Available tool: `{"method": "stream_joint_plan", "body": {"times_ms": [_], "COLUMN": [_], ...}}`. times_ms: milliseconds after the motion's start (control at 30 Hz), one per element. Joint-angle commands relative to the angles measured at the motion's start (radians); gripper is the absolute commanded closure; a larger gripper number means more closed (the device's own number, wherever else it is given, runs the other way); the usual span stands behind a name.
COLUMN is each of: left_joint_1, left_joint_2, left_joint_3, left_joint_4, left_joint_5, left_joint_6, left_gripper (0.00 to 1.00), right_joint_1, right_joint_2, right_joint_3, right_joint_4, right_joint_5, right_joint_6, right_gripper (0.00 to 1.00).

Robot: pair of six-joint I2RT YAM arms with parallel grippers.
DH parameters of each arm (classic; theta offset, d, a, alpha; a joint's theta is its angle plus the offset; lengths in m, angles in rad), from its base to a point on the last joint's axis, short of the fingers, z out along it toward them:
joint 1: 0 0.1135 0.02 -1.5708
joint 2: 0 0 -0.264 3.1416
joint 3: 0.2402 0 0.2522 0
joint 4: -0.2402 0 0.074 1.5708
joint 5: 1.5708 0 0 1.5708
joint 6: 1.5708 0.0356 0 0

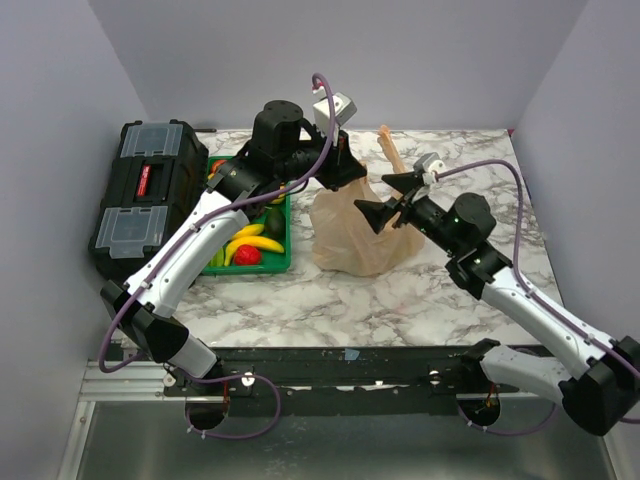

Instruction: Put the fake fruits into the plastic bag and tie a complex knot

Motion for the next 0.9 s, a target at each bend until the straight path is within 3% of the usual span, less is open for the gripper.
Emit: {"method": "stream_joint_plan", "body": {"times_ms": [0, 267, 433, 533, 667, 867], "left_joint_1": [-0.006, -0.007, -0.006, -0.004, 0.025, 0.171], "left_joint_2": [-0.013, -0.018, -0.034, -0.049, -0.064, -0.068], "left_joint_3": [0.015, -0.001, -0.021, -0.035, -0.043, -0.064], "left_joint_4": [0.008, 0.016, 0.028, 0.037, 0.03, 0.018], "left_joint_5": [-0.046, -0.026, 0.008, 0.019, 0.016, -0.078], "left_joint_6": [-0.048, -0.112, -0.175, -0.211, -0.23, -0.235], "left_gripper": [1.0, 1.0, 1.0, 1.0, 1.0, 1.0], "right_joint_1": [0.058, 0.146, 0.164, 0.165, 0.165, 0.167], "right_joint_2": [0.093, 0.259, 0.383, 0.45, 0.498, 0.453], "right_joint_3": [0.025, 0.008, 0.0, -0.027, -0.134, -0.313], "right_joint_4": [0.225, 0.527, 0.648, 0.682, 0.701, 0.649], "right_joint_5": [0.076, 0.093, 0.25, 0.273, 0.19, 0.117], "right_joint_6": [-0.02, -0.084, -0.117, -0.141, -0.18, -0.24], "right_gripper": [0.08, 0.06, 0.12, 0.24, 0.48, 0.7]}}
